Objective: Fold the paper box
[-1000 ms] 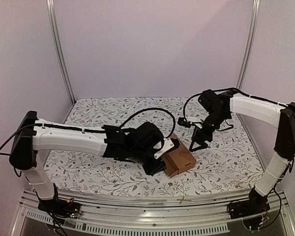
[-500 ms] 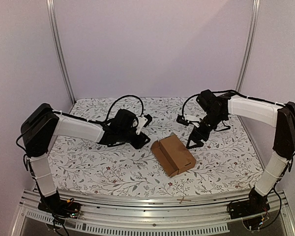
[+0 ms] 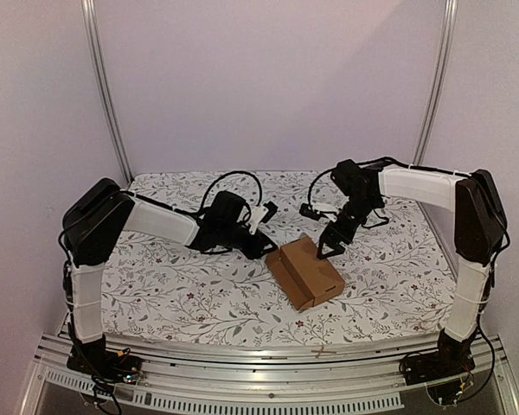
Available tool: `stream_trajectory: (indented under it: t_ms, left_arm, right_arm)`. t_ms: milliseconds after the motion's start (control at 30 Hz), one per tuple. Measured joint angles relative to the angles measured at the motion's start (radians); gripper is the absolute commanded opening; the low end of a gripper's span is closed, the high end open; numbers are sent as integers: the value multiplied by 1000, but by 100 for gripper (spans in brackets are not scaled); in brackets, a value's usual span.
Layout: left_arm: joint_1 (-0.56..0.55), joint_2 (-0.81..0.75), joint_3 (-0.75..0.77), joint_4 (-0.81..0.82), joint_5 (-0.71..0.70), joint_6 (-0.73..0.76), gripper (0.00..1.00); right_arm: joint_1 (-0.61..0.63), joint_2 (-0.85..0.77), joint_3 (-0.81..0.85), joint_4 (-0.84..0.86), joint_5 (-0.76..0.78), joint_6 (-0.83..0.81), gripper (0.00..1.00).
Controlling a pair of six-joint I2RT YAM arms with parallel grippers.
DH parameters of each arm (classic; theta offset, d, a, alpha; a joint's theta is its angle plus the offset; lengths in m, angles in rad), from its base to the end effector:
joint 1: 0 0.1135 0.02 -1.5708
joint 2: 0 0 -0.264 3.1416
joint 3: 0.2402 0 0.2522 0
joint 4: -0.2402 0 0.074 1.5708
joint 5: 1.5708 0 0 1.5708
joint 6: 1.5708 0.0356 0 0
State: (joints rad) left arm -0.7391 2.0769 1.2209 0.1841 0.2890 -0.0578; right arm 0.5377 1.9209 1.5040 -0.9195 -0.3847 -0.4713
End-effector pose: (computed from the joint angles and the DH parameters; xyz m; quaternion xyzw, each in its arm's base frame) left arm 0.3172 -0.3029 0.1314 0.3568 0.8192 -0.2864 0.3459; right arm 0.3227 0.2080 0.2131 -0.4908 0.8426 0.1936 0.1084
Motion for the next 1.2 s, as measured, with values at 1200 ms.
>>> stream_trajectory:
  t_ms: [1200]
  left_arm:
    - [40, 82, 18, 54, 192, -66, 0]
  right_arm:
    - [0, 147, 80, -26, -11, 61, 71]
